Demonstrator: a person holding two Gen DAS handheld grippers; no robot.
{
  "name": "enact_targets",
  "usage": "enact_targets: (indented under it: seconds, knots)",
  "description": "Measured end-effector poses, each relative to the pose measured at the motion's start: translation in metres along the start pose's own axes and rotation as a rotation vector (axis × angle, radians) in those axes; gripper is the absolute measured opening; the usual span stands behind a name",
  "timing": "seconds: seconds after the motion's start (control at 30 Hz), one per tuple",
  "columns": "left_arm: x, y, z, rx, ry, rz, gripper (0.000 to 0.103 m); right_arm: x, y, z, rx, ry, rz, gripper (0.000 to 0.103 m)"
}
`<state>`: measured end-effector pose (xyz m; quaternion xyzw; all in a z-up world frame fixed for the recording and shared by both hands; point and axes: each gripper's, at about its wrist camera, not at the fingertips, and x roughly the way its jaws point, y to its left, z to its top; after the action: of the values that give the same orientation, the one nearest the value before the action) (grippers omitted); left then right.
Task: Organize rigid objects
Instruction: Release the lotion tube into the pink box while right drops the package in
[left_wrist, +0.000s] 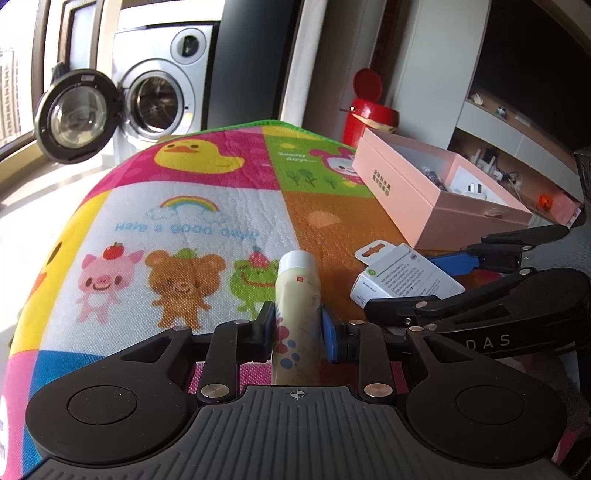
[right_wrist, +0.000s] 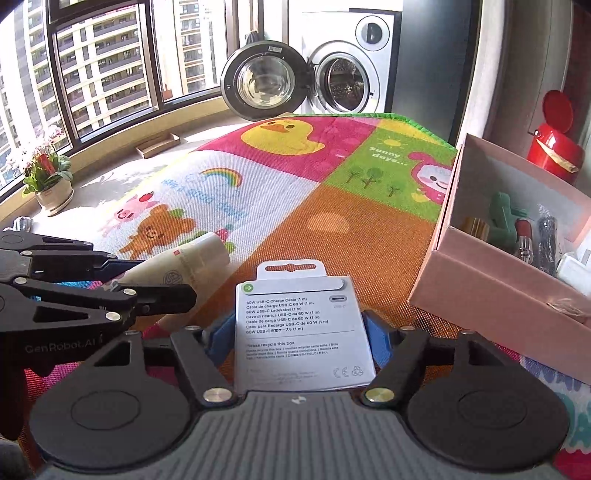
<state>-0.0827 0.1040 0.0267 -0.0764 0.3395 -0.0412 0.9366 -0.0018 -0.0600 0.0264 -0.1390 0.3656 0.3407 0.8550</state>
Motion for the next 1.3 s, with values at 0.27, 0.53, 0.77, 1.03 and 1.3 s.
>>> enact_targets:
  seconds: [0.27, 0.53, 0.77, 1.03, 1.3]
  knots:
    - [-0.019, -0.032, -0.016, 0.108, 0.021, -0.140, 0.029, -0.078, -0.018, -0.035, -0.028, -0.058, -0.037, 0.069]
    - [-0.067, -0.070, 0.069, 0.157, -0.215, -0.293, 0.029, -0.203, -0.071, -0.015, 0.055, -0.383, -0.245, 0.069]
    - [-0.035, -0.102, 0.168, 0.172, -0.335, -0.291, 0.029, -0.215, -0.119, 0.028, 0.113, -0.476, -0.383, 0.069]
    - [0.084, -0.123, 0.215, 0.066, -0.184, -0.359, 0.030, -0.133, -0.175, 0.053, 0.202, -0.339, -0.372, 0.069]
    - [0.142, -0.109, 0.193, 0.016, -0.064, -0.289, 0.030, -0.098, -0.190, 0.012, 0.299, -0.220, -0.328, 0.070]
